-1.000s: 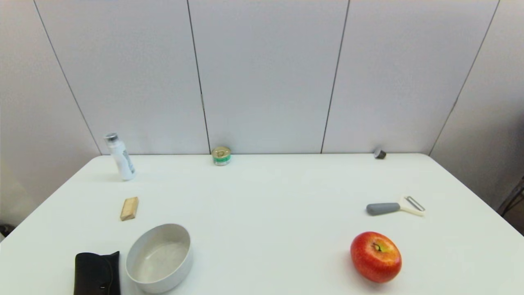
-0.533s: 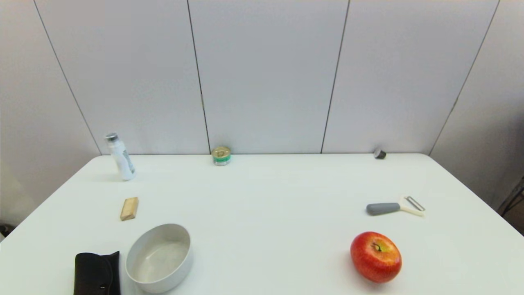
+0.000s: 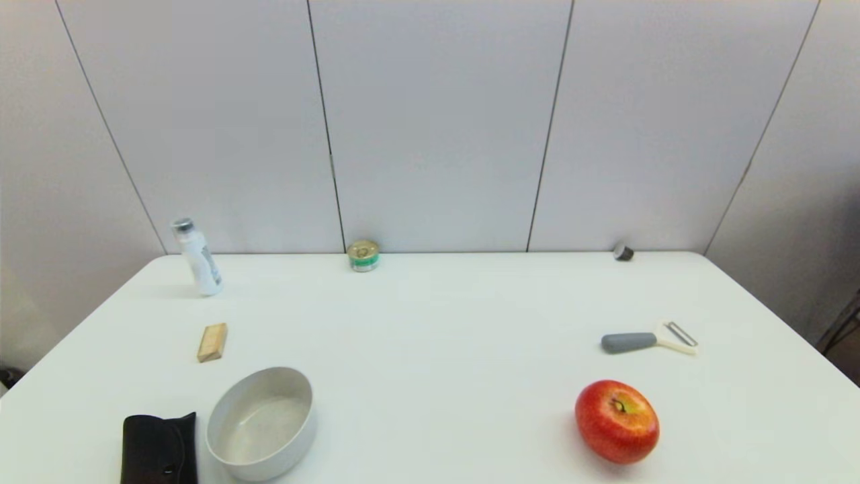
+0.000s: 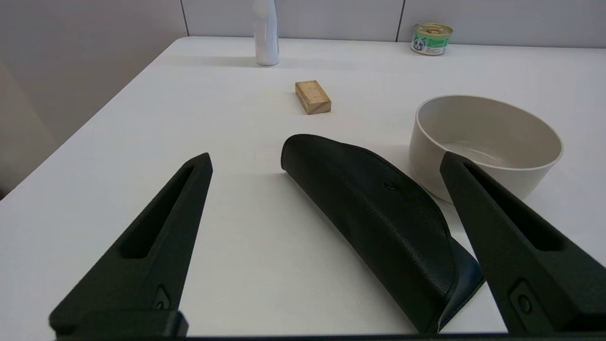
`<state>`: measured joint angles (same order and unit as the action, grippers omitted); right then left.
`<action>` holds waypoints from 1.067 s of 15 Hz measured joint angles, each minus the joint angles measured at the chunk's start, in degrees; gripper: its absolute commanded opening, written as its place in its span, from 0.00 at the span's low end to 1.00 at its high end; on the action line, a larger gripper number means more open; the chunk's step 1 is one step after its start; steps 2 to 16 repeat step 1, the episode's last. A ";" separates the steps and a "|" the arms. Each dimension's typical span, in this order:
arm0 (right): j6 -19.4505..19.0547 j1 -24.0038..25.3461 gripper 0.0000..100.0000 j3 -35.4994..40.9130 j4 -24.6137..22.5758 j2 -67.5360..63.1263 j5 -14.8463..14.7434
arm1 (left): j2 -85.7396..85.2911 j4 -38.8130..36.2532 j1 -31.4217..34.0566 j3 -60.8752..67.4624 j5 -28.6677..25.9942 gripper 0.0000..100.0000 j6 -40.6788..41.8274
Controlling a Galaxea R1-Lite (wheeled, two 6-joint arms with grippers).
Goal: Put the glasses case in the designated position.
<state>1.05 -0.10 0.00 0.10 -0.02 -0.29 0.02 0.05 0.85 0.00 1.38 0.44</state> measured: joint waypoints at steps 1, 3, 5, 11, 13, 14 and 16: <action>0.00 0.00 1.00 0.00 0.00 0.00 0.00 | 0.00 0.02 0.00 0.00 0.00 1.00 -0.02; 0.00 0.00 1.00 0.00 0.00 0.00 0.00 | 0.00 0.02 0.00 0.00 0.00 1.00 -0.02; 0.00 0.00 1.00 0.00 0.00 0.00 0.00 | 0.00 0.02 0.00 0.00 0.00 1.00 -0.02; 0.00 0.00 1.00 0.00 0.00 0.00 0.00 | 0.00 0.02 0.00 0.00 0.00 1.00 -0.02; 0.00 0.00 1.00 0.00 0.00 0.00 0.00 | 0.00 0.02 0.00 0.00 0.00 1.00 -0.02; 0.00 0.00 1.00 0.00 0.00 0.00 0.00 | 0.00 0.02 0.00 0.00 0.00 1.00 -0.02; 0.00 0.00 1.00 0.00 0.00 0.00 0.00 | 0.00 0.02 0.00 0.00 0.00 1.00 -0.02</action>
